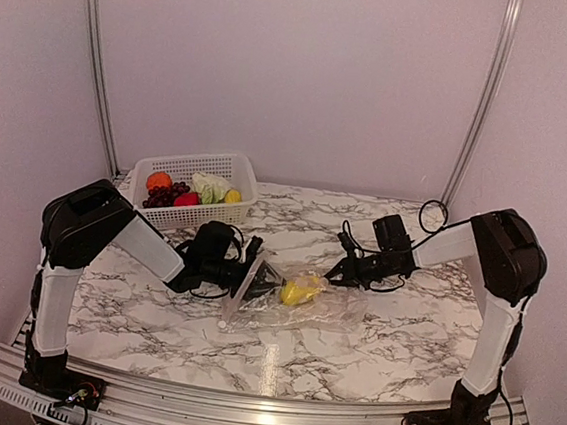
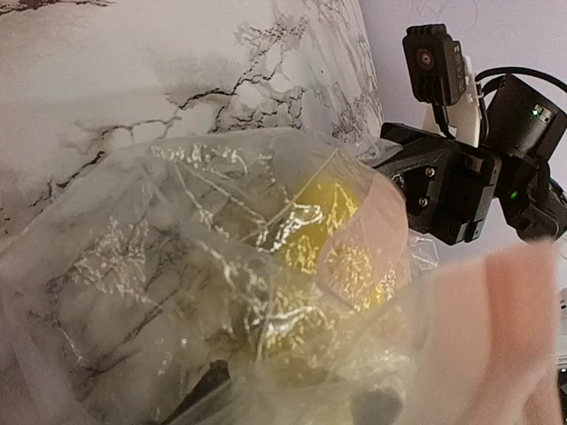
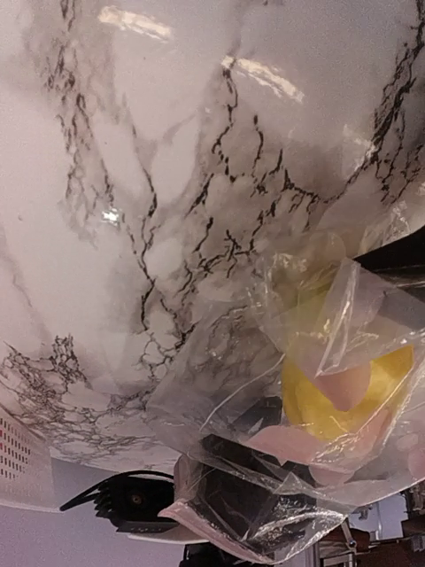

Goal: Open the zip-top bag and remove the fake food

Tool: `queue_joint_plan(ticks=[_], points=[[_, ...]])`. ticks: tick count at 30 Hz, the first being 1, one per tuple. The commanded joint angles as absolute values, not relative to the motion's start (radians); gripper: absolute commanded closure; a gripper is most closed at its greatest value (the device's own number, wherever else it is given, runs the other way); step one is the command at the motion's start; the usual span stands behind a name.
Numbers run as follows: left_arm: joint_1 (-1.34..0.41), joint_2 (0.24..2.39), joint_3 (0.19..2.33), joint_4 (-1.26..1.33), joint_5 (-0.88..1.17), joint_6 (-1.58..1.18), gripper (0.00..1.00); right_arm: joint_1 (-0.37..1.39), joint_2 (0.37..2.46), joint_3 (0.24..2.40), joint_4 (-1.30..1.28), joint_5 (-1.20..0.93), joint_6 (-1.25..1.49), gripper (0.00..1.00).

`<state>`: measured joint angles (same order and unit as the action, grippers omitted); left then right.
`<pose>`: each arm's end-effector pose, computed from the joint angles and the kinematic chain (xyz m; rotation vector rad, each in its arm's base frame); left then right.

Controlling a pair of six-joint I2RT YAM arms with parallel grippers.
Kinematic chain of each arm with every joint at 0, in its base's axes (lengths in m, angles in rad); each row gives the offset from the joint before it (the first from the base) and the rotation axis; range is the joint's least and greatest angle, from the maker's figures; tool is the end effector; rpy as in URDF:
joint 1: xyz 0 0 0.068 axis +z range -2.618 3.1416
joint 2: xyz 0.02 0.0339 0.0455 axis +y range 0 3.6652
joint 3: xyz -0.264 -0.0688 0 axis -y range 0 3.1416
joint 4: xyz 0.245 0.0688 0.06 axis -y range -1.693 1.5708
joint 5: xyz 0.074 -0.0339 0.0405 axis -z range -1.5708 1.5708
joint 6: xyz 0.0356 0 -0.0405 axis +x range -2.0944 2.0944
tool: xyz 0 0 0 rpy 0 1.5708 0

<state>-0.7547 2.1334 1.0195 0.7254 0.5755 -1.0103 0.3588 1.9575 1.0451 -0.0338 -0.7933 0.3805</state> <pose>0.2919 -0.3011 0.1041 0.1585 2.3169 -1.6091 0.3420 0.1554 0.1206 -0.3169 2.5518 1.2925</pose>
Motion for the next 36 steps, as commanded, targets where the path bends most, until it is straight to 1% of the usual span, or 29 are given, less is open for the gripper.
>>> queue_joint_plan(ticks=[1,2,5,8,14,18,20,22,24,26,30,36], points=[[-0.766,2.163,1.062,0.789,0.582,-1.012,0.53,0.426,2.0,1.059,-0.125,-0.751,0.323,0.99],[-0.77,2.165,1.063,0.799,0.593,-1.011,0.53,0.437,1.996,1.056,-0.13,-0.744,0.321,1.0],[-0.785,2.154,1.05,0.812,0.625,-0.988,0.5,0.452,1.981,1.032,-0.134,-0.716,0.325,1.0],[-0.8,2.132,1.03,0.758,0.645,-0.93,0.46,0.453,1.964,0.998,-0.117,-0.707,0.342,1.0],[-0.818,2.096,1.03,0.537,0.637,-0.731,0.33,0.453,1.953,0.979,-0.104,-0.692,0.358,1.0],[-0.832,2.108,1.072,0.398,0.62,-0.632,0.31,0.452,1.957,0.98,-0.1,-0.693,0.363,1.0],[-0.84,2.118,1.101,0.349,0.615,-0.603,0.36,0.452,1.958,0.982,-0.097,-0.696,0.367,1.0],[-0.842,2.117,1.109,0.347,0.622,-0.601,0.45,0.453,1.957,0.983,-0.101,-0.695,0.363,1.0],[-0.84,2.09,1.092,0.357,0.615,-0.609,0.57,0.448,1.949,0.982,-0.107,-0.696,0.357,1.0],[-0.831,2.042,1.067,0.362,0.601,-0.618,0.63,0.437,1.931,0.975,-0.112,-0.698,0.352,1.0],[-0.805,1.938,0.984,0.368,0.58,-0.63,0.69,0.39,1.881,0.943,-0.11,-0.716,0.345,1.0],[-0.745,1.761,0.833,0.324,0.534,-0.623,0.71,0.294,1.806,0.899,-0.127,-0.739,0.306,1.0]])
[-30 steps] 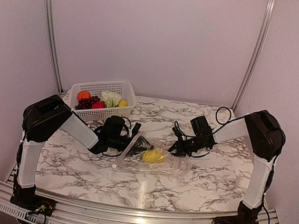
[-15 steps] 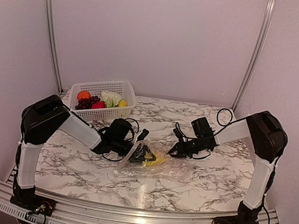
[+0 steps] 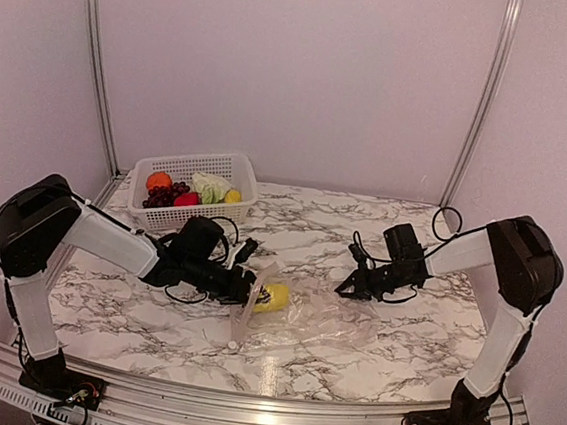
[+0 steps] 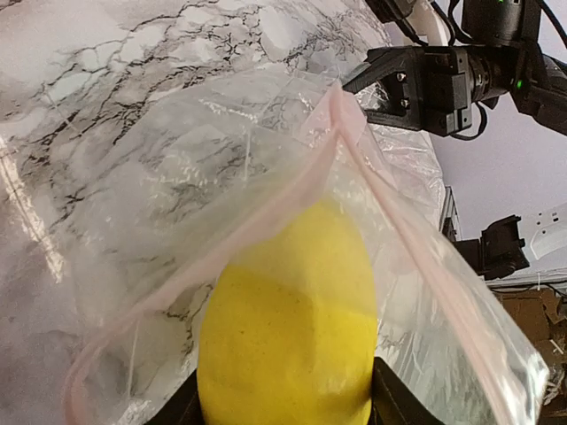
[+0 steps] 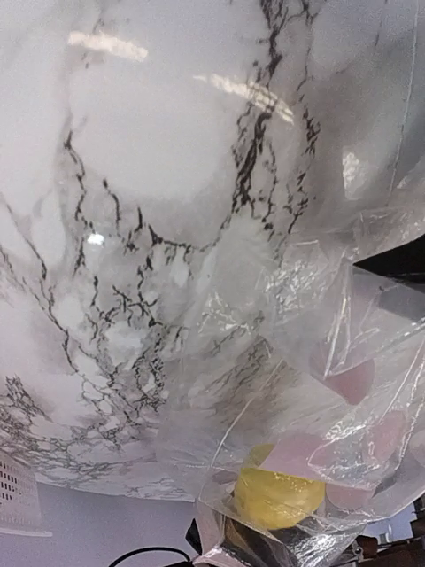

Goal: Open the zip-top bag and remove the fake food

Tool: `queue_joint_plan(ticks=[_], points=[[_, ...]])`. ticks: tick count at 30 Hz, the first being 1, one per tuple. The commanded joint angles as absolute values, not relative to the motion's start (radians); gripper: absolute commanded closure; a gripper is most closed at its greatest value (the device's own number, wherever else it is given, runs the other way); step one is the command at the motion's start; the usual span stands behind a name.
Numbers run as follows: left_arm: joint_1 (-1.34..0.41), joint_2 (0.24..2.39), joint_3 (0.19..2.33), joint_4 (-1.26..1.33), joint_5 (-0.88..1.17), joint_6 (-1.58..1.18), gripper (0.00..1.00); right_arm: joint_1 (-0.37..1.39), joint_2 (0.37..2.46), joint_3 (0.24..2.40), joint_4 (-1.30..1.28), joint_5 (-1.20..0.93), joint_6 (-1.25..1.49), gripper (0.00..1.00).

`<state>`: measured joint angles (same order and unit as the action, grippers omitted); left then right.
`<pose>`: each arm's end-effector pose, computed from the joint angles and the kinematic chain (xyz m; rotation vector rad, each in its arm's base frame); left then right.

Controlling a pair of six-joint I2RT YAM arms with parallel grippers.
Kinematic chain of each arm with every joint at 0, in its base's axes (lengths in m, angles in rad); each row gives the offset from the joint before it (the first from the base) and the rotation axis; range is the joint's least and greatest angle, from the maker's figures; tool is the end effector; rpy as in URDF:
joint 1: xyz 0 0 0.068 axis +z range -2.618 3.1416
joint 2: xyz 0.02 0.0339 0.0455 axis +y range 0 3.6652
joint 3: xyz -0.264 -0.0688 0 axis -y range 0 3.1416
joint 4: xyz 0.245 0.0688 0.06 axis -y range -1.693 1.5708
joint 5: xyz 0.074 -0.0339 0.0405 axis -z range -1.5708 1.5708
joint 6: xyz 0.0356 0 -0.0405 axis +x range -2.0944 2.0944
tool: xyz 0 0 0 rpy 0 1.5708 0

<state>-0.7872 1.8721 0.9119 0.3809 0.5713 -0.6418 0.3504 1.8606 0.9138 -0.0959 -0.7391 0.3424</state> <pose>0.2510 -0.2792 0.1424 0.5503 2.3480 -1.3724 0.3091 0.1385 0.1161 -0.2875 2.6436 1.2064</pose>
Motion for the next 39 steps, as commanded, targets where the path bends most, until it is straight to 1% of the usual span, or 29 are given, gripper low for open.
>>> queue_joint_plan(ticks=[1,4,6,8,11,14,17,24,27,31,33,36,37,39], points=[[-0.729,1.732,0.808,0.317,0.533,-0.622,0.71,0.284,1.798,0.894,-0.132,-0.742,0.299,1.0],[-0.673,1.634,0.755,0.278,0.532,-0.603,0.72,0.268,1.782,0.894,-0.148,-0.749,0.283,1.0],[-0.612,1.571,0.757,0.234,0.532,-0.585,0.72,0.265,1.775,0.897,-0.152,-0.752,0.28,1.0],[-0.541,1.524,0.801,0.19,0.528,-0.571,0.71,0.265,1.772,0.909,-0.161,-0.753,0.277,1.0],[-0.422,1.521,0.945,0.078,0.475,-0.549,0.67,0.265,1.76,0.908,-0.16,-0.753,0.289,1.0],[-0.318,1.614,1.131,-0.053,0.434,-0.529,0.66,0.265,1.755,0.914,-0.155,-0.76,0.301,1.0],[-0.253,1.739,1.307,-0.116,0.42,-0.499,0.65,0.265,1.751,0.93,-0.169,-0.754,0.296,1.0],[-0.222,2.036,1.689,-0.239,0.401,-0.431,0.64,0.265,1.741,0.962,-0.183,-0.747,0.31,1.0],[-0.224,2.135,1.785,-0.247,0.424,-0.44,0.64,0.265,1.737,0.97,-0.187,-0.744,0.319,1.0],[-0.23,2.215,1.831,-0.254,0.493,-0.423,0.63,0.265,1.732,0.976,-0.196,-0.744,0.324,1.0],[-0.232,2.234,1.844,-0.283,0.508,-0.389,0.56,0.265,1.729,0.977,-0.197,-0.742,0.327,1.0],[-0.231,2.222,1.837,-0.309,0.504,-0.346,0.38,0.265,1.726,0.982,-0.198,-0.738,0.33,1.0],[-0.231,2.21,1.829,-0.311,0.5,-0.337,0.33,0.265,1.726,0.982,-0.198,-0.738,0.332,1.0],[-0.23,2.184,1.816,-0.319,0.49,-0.324,0.3,0.265,1.724,0.983,-0.192,-0.74,0.336,1.0]])
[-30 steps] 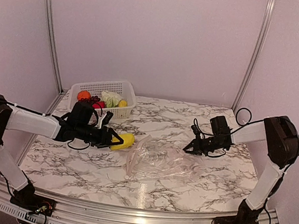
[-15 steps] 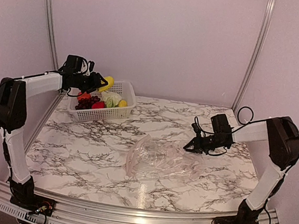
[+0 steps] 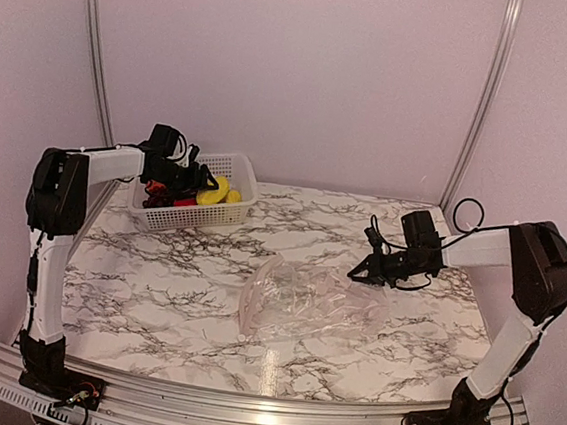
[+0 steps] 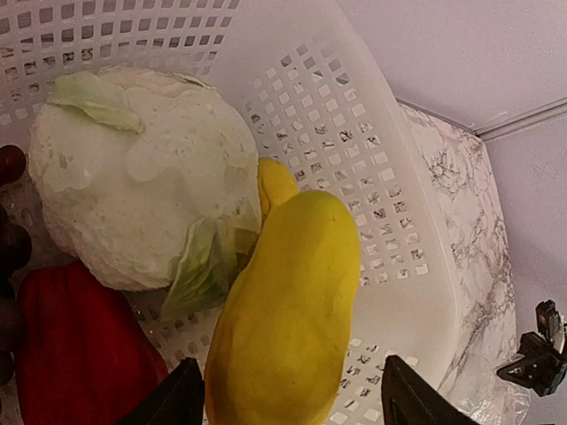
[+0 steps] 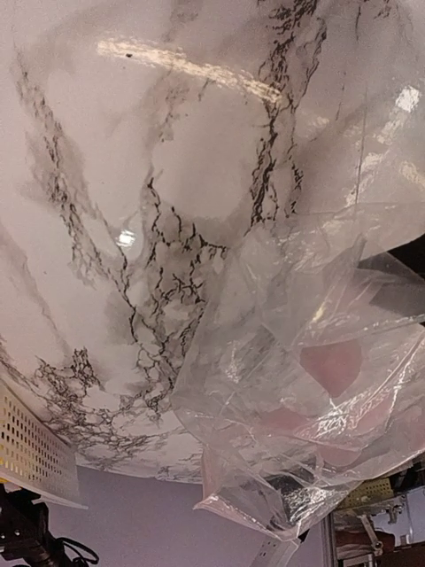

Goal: Open the zip-top bag and remove the fake food

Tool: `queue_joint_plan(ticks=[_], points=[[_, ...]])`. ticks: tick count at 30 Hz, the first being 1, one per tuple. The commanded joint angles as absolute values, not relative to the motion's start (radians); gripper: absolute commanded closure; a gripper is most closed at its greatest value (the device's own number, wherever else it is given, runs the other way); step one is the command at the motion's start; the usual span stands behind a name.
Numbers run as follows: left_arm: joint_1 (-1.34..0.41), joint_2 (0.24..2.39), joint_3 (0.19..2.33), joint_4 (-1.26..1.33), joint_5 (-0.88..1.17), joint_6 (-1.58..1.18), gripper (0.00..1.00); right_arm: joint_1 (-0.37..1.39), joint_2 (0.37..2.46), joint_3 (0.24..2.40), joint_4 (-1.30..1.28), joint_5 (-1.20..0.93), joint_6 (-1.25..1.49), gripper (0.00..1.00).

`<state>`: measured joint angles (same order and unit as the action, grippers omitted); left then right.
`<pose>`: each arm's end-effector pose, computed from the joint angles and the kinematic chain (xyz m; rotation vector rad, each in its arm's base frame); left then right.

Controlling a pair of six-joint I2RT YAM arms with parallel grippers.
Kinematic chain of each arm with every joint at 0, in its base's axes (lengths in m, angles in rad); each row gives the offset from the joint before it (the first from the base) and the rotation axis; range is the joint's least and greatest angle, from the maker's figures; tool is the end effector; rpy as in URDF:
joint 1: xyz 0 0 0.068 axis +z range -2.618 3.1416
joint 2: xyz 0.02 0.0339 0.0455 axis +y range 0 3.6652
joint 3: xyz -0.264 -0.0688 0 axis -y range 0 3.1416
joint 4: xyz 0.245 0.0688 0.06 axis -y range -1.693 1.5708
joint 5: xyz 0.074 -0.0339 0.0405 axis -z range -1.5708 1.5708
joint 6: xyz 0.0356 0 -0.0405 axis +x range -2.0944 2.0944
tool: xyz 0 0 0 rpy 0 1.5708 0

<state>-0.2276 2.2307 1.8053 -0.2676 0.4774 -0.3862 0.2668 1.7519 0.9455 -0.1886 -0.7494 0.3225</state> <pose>0.4942 -0.1312 0.2081 0.0798 2.3153 -0.8603 0.3167 0.1117 0.1539 -0.2269 2.5696 1.1846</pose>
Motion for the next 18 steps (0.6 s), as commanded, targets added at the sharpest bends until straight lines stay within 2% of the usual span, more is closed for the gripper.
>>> queue_joint_plan(ticks=[1,6,10,18], points=[[-0.231,2.169,1.81,-0.323,0.488,-0.317,0.29,0.265,1.722,0.982,-0.187,-0.742,0.339,1.0],[-0.235,2.031,1.69,-0.304,0.501,-0.287,0.21,0.267,1.702,0.969,-0.175,-0.742,0.349,1.0],[-0.274,1.875,1.529,-0.274,0.558,-0.27,0.2,0.269,1.676,0.955,-0.159,-0.756,0.353,1.0],[-0.521,1.731,1.322,-0.243,0.64,-0.247,0.2,0.301,1.643,0.957,-0.142,-0.787,0.345,1.0]])
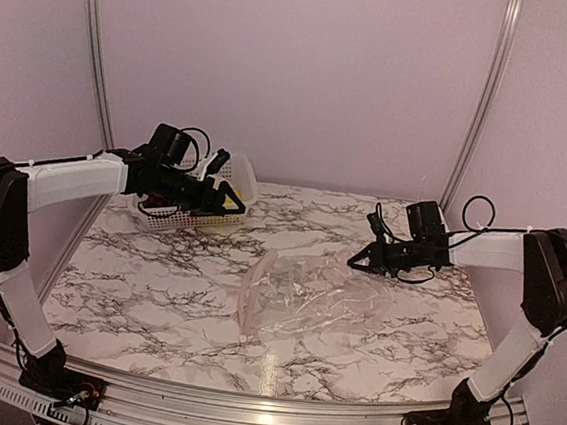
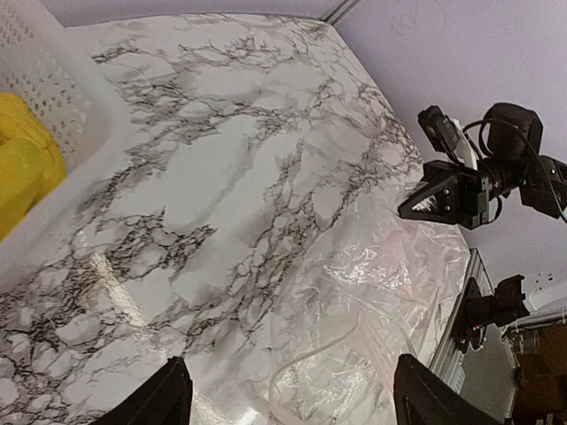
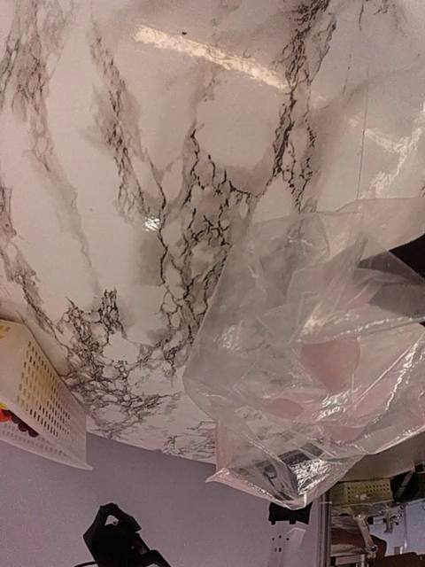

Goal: Open the zip-top bag and remove the fake food

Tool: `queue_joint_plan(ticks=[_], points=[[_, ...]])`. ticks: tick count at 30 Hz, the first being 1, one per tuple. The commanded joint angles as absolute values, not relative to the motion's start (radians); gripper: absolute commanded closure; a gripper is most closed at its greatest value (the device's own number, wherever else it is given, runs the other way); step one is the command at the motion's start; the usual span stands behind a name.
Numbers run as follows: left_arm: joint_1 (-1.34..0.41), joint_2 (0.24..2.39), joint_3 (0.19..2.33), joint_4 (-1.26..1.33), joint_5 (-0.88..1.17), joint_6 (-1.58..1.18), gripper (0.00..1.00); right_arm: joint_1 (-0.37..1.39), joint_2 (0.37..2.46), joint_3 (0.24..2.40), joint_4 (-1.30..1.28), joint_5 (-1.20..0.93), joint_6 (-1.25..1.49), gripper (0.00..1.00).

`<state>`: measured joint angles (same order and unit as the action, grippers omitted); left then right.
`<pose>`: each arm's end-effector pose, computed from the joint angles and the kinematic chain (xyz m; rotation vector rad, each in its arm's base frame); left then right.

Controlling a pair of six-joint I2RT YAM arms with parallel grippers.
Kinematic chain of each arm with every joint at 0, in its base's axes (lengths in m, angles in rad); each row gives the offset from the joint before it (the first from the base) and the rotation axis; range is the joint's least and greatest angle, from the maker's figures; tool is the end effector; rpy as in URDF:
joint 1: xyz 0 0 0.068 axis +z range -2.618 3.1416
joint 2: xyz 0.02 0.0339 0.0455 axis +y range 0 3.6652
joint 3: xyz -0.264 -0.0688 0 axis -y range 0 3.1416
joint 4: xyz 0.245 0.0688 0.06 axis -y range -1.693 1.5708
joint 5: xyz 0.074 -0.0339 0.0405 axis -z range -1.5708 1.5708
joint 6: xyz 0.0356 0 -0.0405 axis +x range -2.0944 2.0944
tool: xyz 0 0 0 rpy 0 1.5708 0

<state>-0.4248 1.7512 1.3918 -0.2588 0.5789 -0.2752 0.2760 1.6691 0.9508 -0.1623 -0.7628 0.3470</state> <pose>0.3586 -0.1836 0.2831 0.5088 2.2004 -1.0194 0.3140 0.1145 0.1833 -0.2663 2.4637 1.2065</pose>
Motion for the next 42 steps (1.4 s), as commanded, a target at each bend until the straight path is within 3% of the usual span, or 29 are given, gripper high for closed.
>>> queue_joint_plan(ticks=[1,11,18,20,26,33,42], points=[[-0.546,1.728,1.313,-0.23,0.64,-0.247,0.2,0.308,1.64,0.959,-0.141,-0.79,0.345,1.0],[-0.671,1.803,1.303,-0.137,0.659,-0.262,0.28,0.364,1.606,0.966,-0.147,-0.787,0.344,1.0],[-0.696,1.841,1.295,-0.219,0.637,-0.158,0.4,0.365,1.577,0.952,-0.162,-0.782,0.34,1.0],[-0.696,1.836,1.284,-0.226,0.637,-0.141,0.52,0.364,1.569,0.947,-0.167,-0.781,0.336,1.0],[-0.661,1.793,1.203,-0.132,0.631,-0.225,1.0,0.326,1.539,0.915,-0.2,-0.774,0.311,1.0],[-0.515,1.782,1.087,0.147,0.599,-0.484,1.0,0.143,1.483,0.858,-0.305,-0.719,0.214,1.0],[-0.525,1.972,1.316,0.195,0.537,-0.593,0.98,0.071,1.583,0.946,-0.288,-0.615,0.192,1.0]])
